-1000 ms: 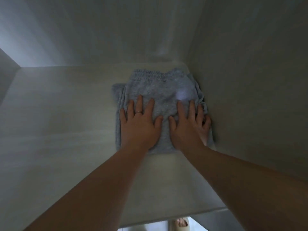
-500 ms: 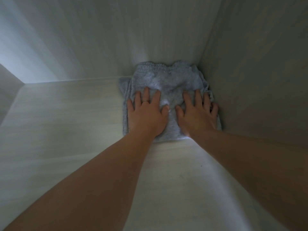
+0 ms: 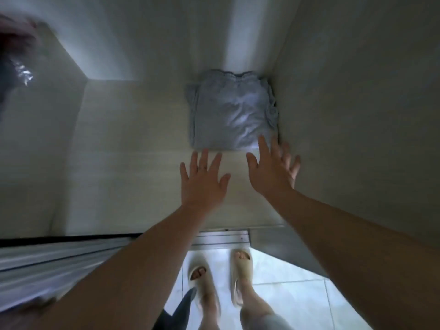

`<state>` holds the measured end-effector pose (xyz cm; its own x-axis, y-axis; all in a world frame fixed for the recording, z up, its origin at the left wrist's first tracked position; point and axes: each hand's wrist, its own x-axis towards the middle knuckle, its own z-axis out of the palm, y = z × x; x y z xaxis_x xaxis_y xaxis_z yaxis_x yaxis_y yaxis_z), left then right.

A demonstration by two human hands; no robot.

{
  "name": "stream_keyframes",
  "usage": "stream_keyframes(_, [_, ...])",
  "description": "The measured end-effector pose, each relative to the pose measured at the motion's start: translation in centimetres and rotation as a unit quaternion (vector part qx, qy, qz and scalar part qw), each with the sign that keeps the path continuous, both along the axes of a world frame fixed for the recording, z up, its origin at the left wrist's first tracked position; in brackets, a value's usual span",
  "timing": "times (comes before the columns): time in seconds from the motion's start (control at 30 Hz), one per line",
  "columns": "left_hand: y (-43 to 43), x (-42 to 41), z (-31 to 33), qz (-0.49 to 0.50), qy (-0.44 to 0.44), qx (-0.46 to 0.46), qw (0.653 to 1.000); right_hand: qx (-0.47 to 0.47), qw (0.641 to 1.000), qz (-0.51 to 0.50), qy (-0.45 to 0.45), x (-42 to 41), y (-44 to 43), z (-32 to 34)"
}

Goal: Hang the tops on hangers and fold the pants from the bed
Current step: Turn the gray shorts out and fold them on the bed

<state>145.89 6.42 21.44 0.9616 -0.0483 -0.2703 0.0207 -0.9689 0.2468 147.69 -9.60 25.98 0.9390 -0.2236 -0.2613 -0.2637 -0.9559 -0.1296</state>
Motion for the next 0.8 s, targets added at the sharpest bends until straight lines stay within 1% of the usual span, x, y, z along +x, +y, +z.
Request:
stream_keyframes(0.17, [1.6,-7.0,5.2,0.077,0.024,-0.050,0.995,0.048,0.999,-0.014,0.007,-6.9,0.6,5.1])
stream_keyframes(0.27, [2.3,-11.6,8.1,0.107,0.026,-0.082,0.990,0.061,0.998,-0.001,0.014,-10.7,0.3,7.4])
stream_keyframes(0.33, [2.7,-14.2,9.8,0.121,0.010,-0.092,0.988,0.075,0.997,0.024,0.007,-12.8,0.0,8.6])
stream_keyframes(0.43, [2.8,-18.6,12.1,0.134,-0.022,-0.082,0.987,0.084,0.992,0.089,0.017,-15.9,-0.5,10.4])
stream_keyframes(0.5, [2.6,-21.8,13.0,0.143,-0.025,-0.081,0.986,0.077,0.987,0.141,0.014,-17.7,-1.0,11.2])
stream_keyframes(0.6, [2.3,-25.7,13.5,0.187,-0.023,-0.089,0.978,0.069,0.975,0.211,0.005,-19.9,-1.8,11.8])
stream_keyframes(0.7, [0.8,-29.3,13.9,0.218,-0.031,-0.092,0.971,0.071,0.955,0.288,0.022,-22.1,-2.8,12.0])
stream_keyframes(0.8, [-1.9,-33.3,14.5,0.264,-0.033,-0.118,0.957,0.085,0.927,0.363,0.034,-24.7,-3.9,12.4])
